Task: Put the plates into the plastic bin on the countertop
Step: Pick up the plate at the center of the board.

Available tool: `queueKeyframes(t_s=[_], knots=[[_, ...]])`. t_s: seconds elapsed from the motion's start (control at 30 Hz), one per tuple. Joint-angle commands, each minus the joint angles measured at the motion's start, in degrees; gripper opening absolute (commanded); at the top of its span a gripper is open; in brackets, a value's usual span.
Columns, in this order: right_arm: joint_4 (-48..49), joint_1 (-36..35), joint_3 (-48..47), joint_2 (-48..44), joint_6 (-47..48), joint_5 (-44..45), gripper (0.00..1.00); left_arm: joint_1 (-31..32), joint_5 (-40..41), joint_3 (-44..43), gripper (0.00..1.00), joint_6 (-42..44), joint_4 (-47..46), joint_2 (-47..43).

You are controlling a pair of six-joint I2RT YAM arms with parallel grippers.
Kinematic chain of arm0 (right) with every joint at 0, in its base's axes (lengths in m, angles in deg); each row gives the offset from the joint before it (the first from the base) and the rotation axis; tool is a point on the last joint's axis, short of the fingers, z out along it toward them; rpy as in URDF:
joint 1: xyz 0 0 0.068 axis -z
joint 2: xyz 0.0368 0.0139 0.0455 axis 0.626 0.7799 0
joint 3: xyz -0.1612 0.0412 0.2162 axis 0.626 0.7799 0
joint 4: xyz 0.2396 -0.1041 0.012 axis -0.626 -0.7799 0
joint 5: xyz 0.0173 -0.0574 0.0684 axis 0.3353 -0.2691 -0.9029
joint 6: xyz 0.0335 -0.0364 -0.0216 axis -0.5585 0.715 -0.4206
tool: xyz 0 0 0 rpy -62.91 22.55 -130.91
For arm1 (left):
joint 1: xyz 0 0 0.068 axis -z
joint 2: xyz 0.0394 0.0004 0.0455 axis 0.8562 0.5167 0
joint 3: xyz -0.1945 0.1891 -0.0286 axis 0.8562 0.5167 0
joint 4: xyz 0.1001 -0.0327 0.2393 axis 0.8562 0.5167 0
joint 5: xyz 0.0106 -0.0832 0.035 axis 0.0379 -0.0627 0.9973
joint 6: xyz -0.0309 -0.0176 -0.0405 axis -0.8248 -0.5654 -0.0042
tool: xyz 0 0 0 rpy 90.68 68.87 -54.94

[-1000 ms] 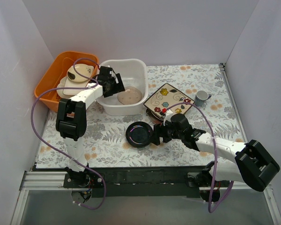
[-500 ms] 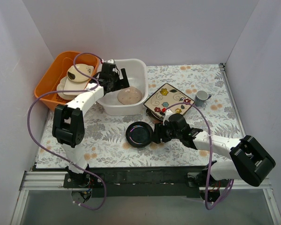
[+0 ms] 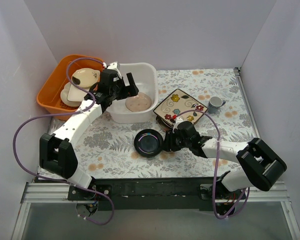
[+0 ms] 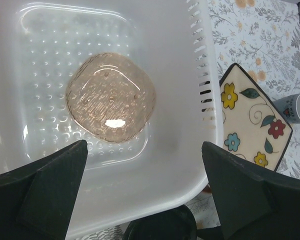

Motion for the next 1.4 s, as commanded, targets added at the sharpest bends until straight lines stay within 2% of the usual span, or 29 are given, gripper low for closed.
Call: queueKeyframes(t_s=[0.0, 0.1, 0.13, 0.23, 0.33, 1.37], knots=[[4.5, -0.2, -2.2, 2.2, -2.7, 0.2, 0.44, 0.1, -1.8, 4.0, 0.98, -0.8, -0.1, -5.2], [4.2, -0.2, -2.7, 3.0, -3.0, 0.3, 0.31, 0.1, -1.9, 6.1, 0.98, -1.0, -0.4, -6.6], [4.6, -0.2, -2.7, 2.7, -3.0, 0.3, 0.22, 0.1, -2.0, 6.5, 0.98, -1.0, -0.4, -6.9], [4.0, -0.2, -2.6, 1.9, -3.1, 0.7, 0.08, 0.1, -1.6, 8.4, 0.98, -1.1, -0.4, -8.3], [3.1, -0.2, -2.5, 0.5, -3.2, 1.6, 0.01, 0.1, -1.6, 9.7, 0.98, -1.1, -0.4, -9.8], [-2.5, 0.2, -2.6, -15.0, -2.0, 8.1, 0.01, 0.1, -16.1, 23.0, 0.97, -0.8, -3.9, -22.9]])
